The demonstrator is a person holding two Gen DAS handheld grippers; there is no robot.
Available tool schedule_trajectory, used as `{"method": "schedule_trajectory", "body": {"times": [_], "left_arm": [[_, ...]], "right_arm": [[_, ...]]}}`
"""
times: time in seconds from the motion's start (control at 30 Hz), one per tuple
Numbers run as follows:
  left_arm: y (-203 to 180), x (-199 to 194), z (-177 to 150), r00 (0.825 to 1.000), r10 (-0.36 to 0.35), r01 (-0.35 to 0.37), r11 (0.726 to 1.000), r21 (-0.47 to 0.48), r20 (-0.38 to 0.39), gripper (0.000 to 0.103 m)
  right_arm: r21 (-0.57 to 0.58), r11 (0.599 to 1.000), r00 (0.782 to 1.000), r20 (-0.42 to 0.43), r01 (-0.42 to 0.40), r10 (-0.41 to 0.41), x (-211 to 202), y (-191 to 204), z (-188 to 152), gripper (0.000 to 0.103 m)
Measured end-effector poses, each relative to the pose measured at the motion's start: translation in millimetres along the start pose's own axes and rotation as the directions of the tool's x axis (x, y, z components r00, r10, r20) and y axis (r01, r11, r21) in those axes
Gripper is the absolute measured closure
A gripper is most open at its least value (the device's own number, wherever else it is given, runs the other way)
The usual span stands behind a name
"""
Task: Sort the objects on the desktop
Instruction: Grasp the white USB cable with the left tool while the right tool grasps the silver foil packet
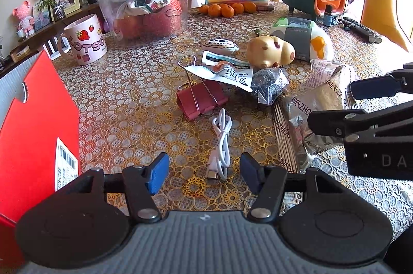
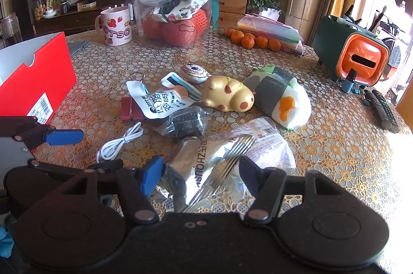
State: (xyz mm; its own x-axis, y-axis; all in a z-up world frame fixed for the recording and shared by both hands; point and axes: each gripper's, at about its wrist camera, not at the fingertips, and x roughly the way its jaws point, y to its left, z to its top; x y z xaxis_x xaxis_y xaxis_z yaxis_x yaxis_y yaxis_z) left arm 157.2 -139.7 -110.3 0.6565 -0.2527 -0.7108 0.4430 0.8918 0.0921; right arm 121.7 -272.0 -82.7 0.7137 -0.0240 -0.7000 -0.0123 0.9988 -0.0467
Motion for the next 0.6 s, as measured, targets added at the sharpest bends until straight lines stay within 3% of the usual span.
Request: {"method": "schedule_trajectory", "body": {"times": [0.17,0.23,0.37,0.6], "left_arm": [[0,2,4,0.999,-0.052,0.052,0.999,-0.009,-0.009,0.07],[0,2,4,0.998,-0.057,0.056,0.998,-0.014,-0.012,0.072],[-1,2,4,0.998,-0.056,0.056,0.998,-0.014,-0.015,0.086],[7,-4,3,0.999,-0.051,0.049,0.997,-0.065,-0.019,0.087]], "right_arm": [[0.011,1.0,1.0,-0.003,-0.028,0.028,-1,1,1,0.057],[0.004,1.0,1.0,0.002,-0.027,0.027,-2,3,1,0.062],[0.006,0.999,0.999,0.009,-0.031,0.031,-4,3,1,0.073],[0.019,1.0,0.999,0.027,-0.025,0.024,-12,2,1,0.08]]}}
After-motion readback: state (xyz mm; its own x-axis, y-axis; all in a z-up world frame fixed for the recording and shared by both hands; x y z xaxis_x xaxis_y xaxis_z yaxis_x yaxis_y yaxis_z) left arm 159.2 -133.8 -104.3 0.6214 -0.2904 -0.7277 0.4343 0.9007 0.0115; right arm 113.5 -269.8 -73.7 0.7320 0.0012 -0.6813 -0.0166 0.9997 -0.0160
